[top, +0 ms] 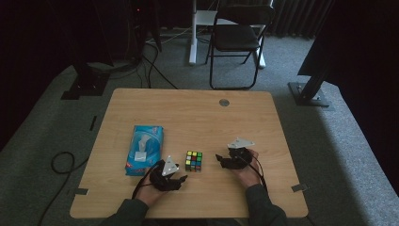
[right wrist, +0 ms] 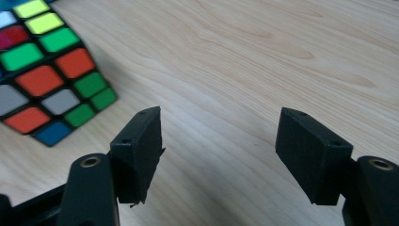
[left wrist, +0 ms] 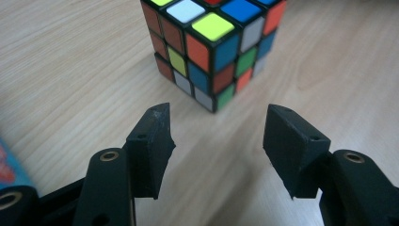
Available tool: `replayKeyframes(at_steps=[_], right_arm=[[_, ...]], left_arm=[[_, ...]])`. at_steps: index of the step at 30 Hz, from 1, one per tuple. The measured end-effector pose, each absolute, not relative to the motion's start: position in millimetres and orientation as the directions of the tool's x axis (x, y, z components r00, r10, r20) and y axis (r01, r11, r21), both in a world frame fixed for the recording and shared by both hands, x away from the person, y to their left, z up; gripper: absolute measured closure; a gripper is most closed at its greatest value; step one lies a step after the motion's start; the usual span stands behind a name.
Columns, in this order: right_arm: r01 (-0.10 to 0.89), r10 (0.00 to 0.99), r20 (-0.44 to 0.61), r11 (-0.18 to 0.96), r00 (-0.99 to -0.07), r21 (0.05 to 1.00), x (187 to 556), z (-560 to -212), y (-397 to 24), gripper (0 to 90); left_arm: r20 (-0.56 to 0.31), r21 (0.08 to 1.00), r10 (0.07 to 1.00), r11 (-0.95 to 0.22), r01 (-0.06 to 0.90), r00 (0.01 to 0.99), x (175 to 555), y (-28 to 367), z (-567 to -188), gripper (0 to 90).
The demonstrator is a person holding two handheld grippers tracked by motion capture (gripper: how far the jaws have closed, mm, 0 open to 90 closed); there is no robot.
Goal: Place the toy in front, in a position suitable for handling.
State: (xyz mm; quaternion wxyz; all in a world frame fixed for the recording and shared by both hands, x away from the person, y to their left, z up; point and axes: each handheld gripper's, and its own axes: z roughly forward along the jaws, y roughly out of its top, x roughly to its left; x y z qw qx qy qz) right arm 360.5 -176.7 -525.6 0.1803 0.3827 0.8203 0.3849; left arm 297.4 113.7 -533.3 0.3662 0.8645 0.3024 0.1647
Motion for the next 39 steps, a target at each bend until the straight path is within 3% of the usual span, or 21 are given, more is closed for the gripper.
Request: replayKeyframes(at_steps=[10,20,39], right_arm=[[0.486,0.740,0.015,0.426,-0.672,0.763,359,-526,-172,33.2],[0.446,0.677,0.019,0.463,-0.735,0.766,355,-526,-161,34.2],[0.438,0.650,0.026,0.481,-0.759,0.759,357,-530,-153,34.8]], left_arm=[[0.111,0.711,0.663,-0.574,0.407,0.740,307,92,-538,53.8],[0.123,0.706,0.673,-0.576,0.412,0.729,315,83,-539,57.7],[0.113,0.714,0.693,-0.555,0.427,0.712,341,69,-536,65.1]])
